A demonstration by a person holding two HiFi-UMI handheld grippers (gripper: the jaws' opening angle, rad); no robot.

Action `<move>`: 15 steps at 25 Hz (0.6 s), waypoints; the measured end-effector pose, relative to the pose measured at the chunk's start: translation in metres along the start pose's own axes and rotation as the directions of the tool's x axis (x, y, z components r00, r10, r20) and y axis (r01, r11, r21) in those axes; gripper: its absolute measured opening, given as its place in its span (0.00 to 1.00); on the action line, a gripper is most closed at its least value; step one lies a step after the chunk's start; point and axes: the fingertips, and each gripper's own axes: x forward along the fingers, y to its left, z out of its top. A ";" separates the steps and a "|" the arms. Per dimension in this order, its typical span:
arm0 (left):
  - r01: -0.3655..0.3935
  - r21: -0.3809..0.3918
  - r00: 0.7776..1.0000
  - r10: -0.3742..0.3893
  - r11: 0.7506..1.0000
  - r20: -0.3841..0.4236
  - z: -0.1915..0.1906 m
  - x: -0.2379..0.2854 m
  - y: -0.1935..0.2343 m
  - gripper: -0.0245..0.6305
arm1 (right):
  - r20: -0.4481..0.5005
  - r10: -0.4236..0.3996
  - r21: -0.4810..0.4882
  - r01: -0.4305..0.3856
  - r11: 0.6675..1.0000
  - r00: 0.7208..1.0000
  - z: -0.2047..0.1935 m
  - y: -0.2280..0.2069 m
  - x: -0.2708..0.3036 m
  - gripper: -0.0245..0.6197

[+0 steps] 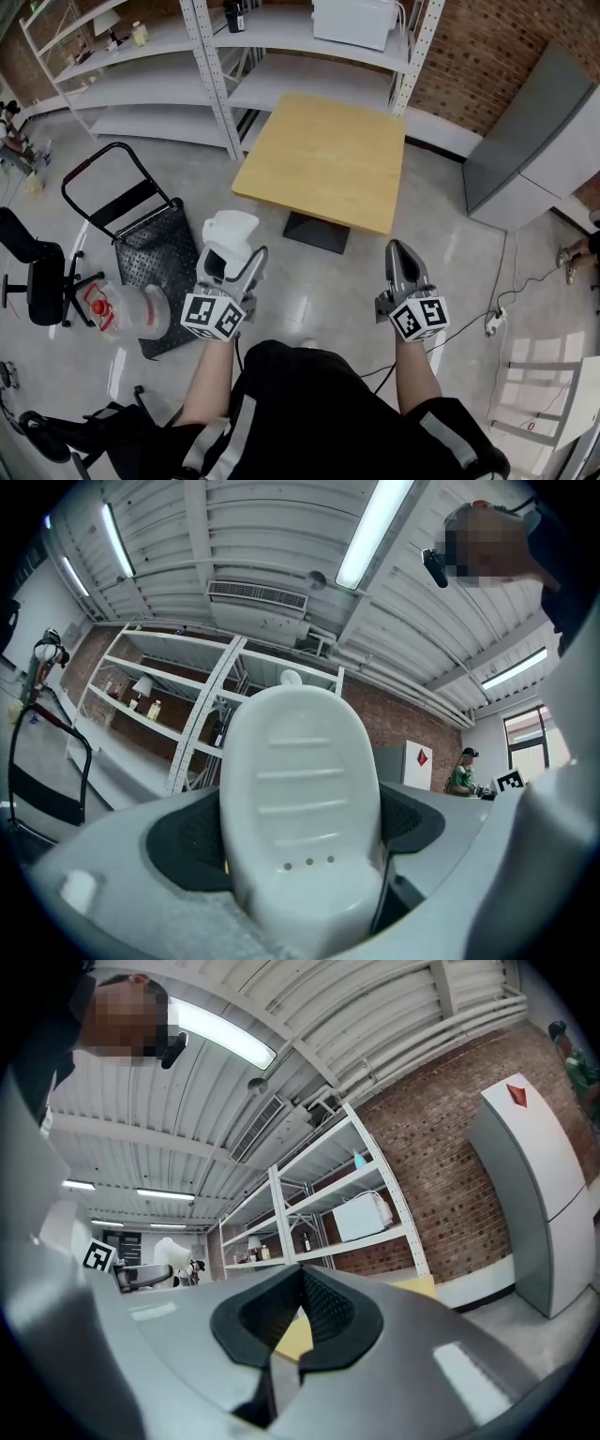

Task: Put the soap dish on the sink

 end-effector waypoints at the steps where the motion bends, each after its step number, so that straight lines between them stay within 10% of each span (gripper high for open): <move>1: 0.012 0.003 1.000 -0.012 1.000 -0.013 -0.006 0.007 -0.003 0.73 | -0.004 -0.013 0.005 0.013 1.000 1.000 -0.002 -0.008 0.000 0.05; 15: 0.135 0.002 0.988 -0.135 0.991 -0.070 -0.034 0.125 0.001 0.73 | -0.001 -0.147 -0.029 0.147 0.989 0.989 0.002 -0.070 0.039 0.05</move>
